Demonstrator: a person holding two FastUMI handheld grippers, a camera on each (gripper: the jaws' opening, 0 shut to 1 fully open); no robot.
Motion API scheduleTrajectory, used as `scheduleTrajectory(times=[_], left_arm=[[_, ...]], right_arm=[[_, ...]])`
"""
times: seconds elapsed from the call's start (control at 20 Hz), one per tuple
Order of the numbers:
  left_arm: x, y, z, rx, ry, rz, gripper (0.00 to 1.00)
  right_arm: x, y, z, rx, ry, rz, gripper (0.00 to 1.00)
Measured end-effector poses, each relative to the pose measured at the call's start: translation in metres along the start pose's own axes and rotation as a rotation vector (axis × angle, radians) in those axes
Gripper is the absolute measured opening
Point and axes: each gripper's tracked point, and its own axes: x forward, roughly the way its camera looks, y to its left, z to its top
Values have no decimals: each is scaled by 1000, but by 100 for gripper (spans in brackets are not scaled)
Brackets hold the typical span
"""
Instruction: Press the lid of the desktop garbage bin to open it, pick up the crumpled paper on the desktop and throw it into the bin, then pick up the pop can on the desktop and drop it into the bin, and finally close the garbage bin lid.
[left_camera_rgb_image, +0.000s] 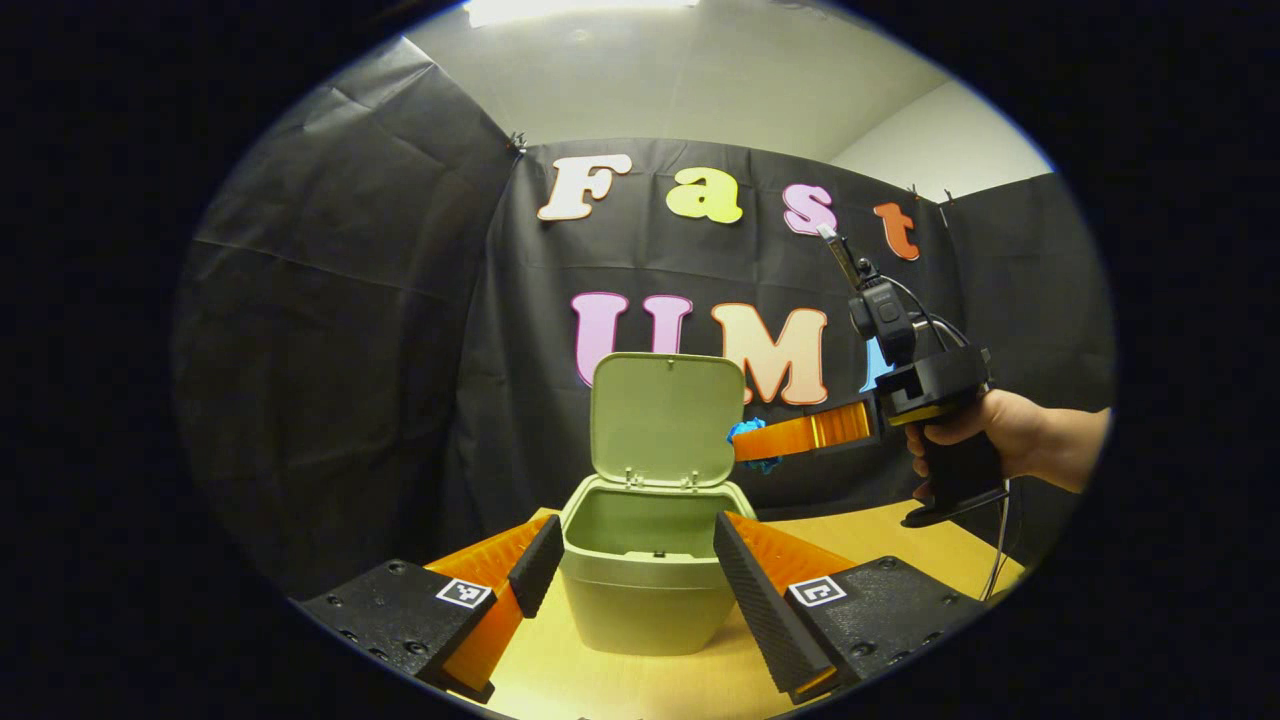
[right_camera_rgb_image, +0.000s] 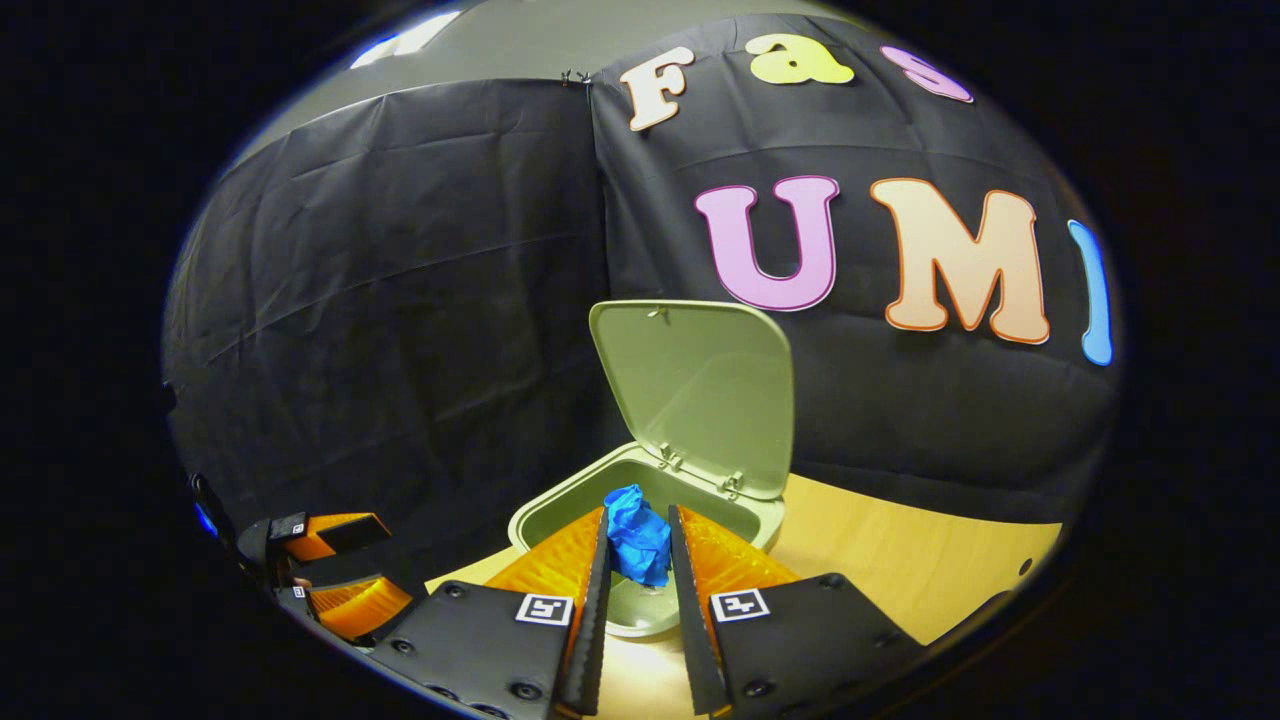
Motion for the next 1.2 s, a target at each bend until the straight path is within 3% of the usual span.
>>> scheduleTrajectory(times=[0.25,0.4,0.5,0.6,0.65,0.7,0.85,0.95,1.0,1.2], left_arm=[[-5,26,-4,11,12,30,92],[-2,33,-5,25,14,32,92],[1,34,-6,25,19,24,92],[1,33,-5,24,18,12,92],[3,32,-6,26,18,8,92],[6,30,-6,29,18,2,92],[8,28,-8,33,19,-11,92],[10,28,-9,33,18,-16,92],[11,26,-10,31,19,-20,92],[15,17,-24,13,34,-43,92]], right_arm=[[-1,2,1,6,42,-7,34],[1,1,0,10,43,-18,37],[3,3,-2,13,44,-12,46],[3,-1,-1,6,43,-22,43],[4,-2,1,0,38,-21,63],[4,-3,4,-3,32,-26,65],[-2,-5,9,-11,11,-49,90],[-7,-9,13,2,2,-52,87],[-11,-14,17,6,-8,-61,92],[-31,-30,34,27,-54,-104,96]])
